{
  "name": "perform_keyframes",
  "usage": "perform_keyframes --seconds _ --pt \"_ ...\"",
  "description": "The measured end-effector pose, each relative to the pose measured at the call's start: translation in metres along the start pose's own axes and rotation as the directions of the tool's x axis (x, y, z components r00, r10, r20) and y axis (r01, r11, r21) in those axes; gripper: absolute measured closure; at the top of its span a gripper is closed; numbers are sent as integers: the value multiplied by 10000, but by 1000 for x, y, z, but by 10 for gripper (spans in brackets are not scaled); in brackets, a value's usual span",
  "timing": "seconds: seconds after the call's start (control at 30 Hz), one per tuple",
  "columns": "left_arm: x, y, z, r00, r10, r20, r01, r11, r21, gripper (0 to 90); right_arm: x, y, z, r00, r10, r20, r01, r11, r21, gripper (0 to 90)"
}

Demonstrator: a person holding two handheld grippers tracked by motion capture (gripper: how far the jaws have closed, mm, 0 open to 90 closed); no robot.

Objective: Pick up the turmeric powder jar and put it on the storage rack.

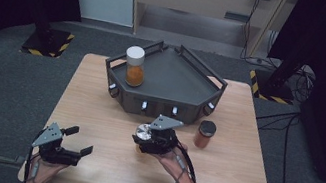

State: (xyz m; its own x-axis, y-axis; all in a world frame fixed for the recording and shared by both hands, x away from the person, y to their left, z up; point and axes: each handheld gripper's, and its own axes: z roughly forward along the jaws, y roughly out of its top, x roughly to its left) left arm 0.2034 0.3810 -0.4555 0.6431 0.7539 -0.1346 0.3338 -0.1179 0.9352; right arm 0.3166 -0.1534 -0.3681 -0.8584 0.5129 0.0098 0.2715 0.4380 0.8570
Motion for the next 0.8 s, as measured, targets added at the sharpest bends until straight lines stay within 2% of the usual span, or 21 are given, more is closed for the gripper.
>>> perform_keyframes --seconds 0.8 --pt "1 1 1 10000 -6 63 5 10000 73 36 -20 60 -32 9994 -216 277 220 9996 -149 346"
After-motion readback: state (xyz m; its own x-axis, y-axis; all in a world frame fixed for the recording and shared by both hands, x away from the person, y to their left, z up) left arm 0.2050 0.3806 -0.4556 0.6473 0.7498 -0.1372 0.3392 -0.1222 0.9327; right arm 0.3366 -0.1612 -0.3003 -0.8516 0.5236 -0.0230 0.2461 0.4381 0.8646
